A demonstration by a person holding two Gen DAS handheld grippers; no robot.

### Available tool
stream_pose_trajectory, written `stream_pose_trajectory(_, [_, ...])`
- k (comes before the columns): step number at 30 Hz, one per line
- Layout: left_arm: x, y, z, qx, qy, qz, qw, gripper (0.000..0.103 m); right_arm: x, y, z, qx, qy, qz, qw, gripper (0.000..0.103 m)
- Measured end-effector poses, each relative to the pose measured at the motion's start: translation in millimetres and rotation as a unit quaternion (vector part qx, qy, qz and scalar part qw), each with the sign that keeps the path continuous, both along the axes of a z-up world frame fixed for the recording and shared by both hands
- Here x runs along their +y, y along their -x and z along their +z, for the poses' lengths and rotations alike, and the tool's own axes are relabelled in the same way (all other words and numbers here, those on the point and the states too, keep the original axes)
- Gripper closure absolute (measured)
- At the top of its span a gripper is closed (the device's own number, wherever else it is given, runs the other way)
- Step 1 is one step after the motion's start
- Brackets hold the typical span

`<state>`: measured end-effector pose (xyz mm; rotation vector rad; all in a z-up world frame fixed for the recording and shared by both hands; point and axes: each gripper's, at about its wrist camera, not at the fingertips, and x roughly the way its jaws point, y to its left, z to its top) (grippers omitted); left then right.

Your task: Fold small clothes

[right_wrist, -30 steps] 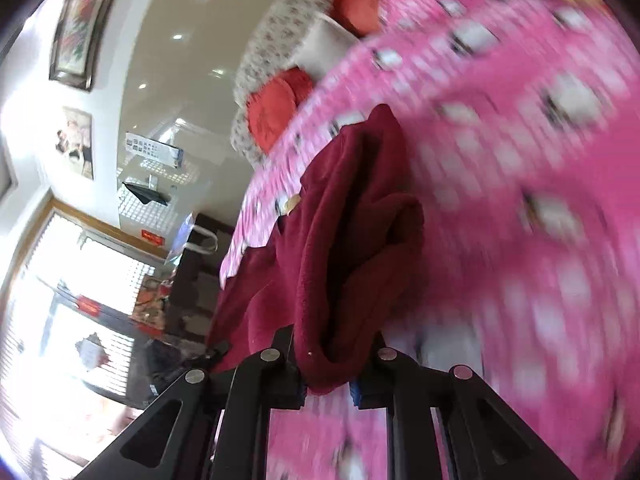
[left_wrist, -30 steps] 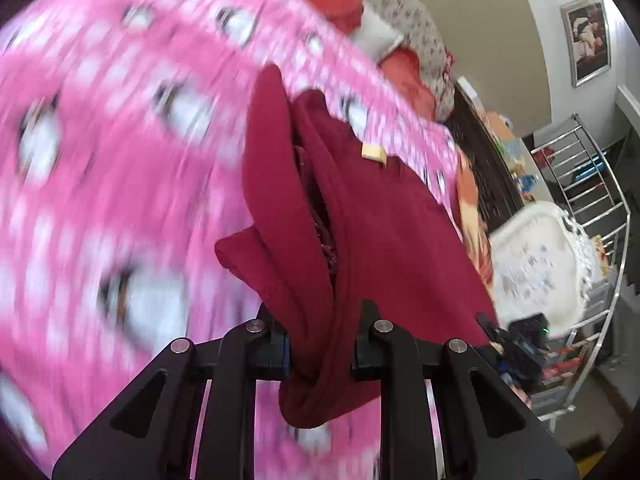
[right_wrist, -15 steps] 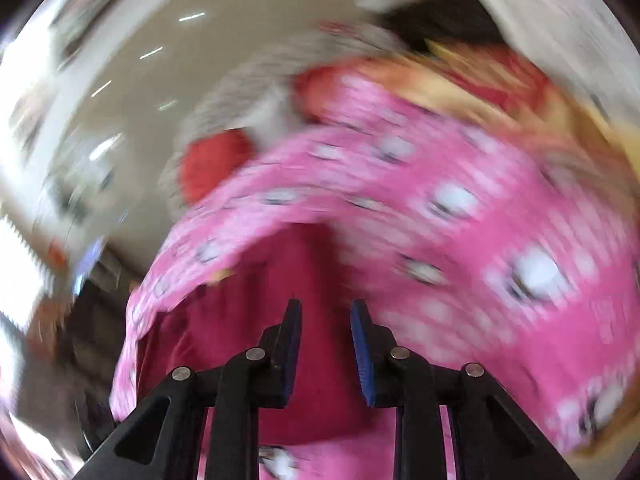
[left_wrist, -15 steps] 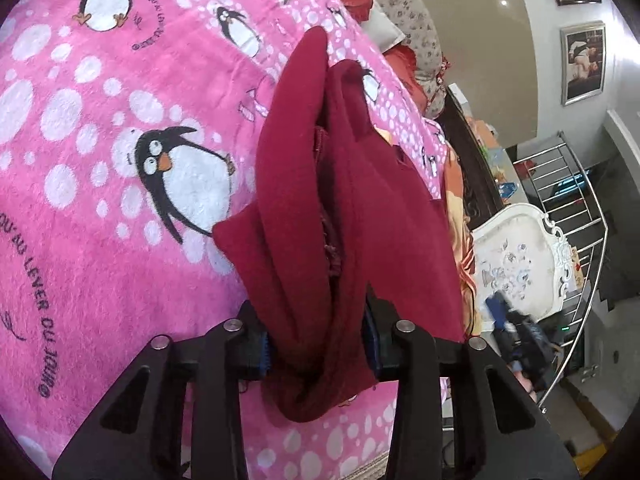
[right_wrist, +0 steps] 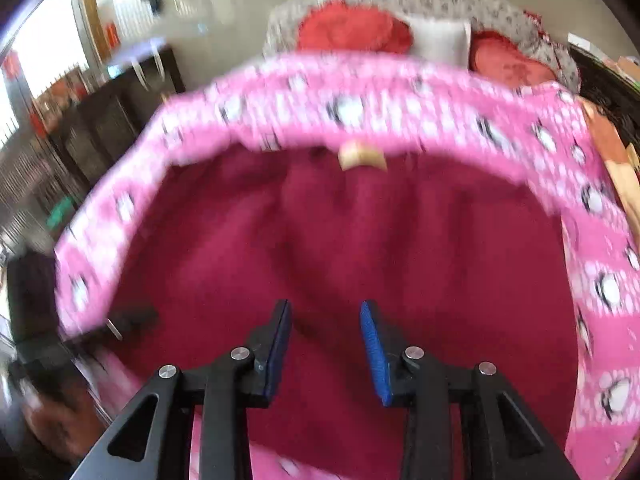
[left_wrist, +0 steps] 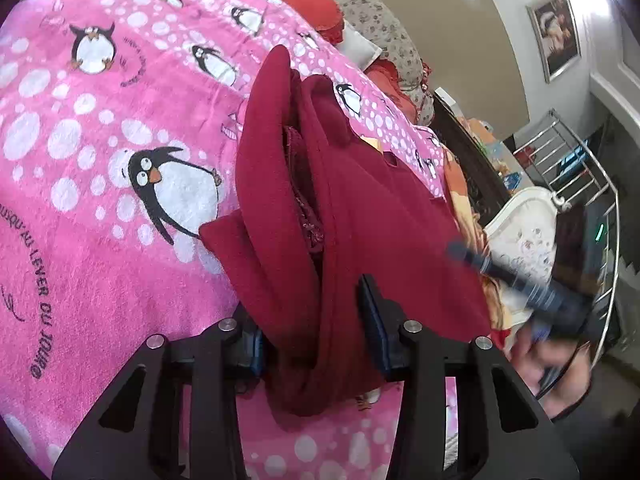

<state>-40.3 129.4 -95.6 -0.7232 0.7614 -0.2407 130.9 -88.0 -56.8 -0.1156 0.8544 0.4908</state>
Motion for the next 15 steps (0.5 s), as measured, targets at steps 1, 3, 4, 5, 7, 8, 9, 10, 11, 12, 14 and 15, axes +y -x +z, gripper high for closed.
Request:
stream_pose_trajectory(1, [-1, 0, 0, -0.001, -0.004, -0.001, 1.0, 0.063, 9, -5, 6, -0.004, -0.005, 0.011, 1.0, 0.068])
stream_pose_trajectory(3, [-1, 0, -1, -0.005, -0.003, -0.004, 1.0, 0.063, 32, -13, 15, -0.015, -0.016, 0.038, 0.999, 0.068])
stream_pose_trajectory(4, [0, 0, -2, -0.007, 0.001, -0.006, 1.0, 0.063, 48, -20, 13, -0.024, -0.024, 0.052, 0.998, 0.068])
stream_pose_trajectory(5, [1, 0, -2, -0.009, 0.004, -0.008, 0.9999, 0.063, 61, -28, 8, -0.027, -0.021, 0.058, 0.998, 0.067])
stream_pose_trajectory(7, [2, -1, -3, -0.014, 0.004, -0.011, 0.9998, 0.063, 92, -42, -11, -0.016, 0.015, 0.057, 0.998, 0.067])
stream_pose_trajectory(8, [2, 0, -2, -0.016, 0.002, -0.012, 0.9998, 0.063, 101, -52, -33, 0.013, 0.049, 0.059, 0.997, 0.065])
stream_pose_trajectory(9, [1, 0, -2, -0.018, -0.002, -0.012, 0.9998, 0.063, 108, -58, -47, 0.032, 0.072, 0.061, 0.995, 0.061])
stream_pose_trajectory(10, [1, 0, -2, -0.019, -0.004, -0.012, 0.9997, 0.063, 108, -55, -43, -0.005, 0.062, 0.058, 0.996, 0.059])
stream_pose_trajectory(11, [1, 0, -2, -0.021, -0.005, -0.012, 0.9997, 0.063, 110, -55, -43, -0.003, 0.071, 0.056, 0.996, 0.058])
stream_pose_trajectory(12, [1, 0, -2, -0.024, -0.005, -0.012, 0.9996, 0.063, 111, -54, -40, -0.003, 0.076, 0.056, 0.996, 0.057])
stream_pose_trajectory(14, [1, 0, -2, -0.026, -0.007, -0.011, 0.9996, 0.063, 107, -51, -38, -0.001, 0.075, 0.055, 0.996, 0.056])
stream_pose_trajectory(15, [1, -1, -2, -0.027, -0.008, -0.012, 0.9995, 0.063, 105, -51, -37, 0.002, 0.071, 0.054, 0.996, 0.056])
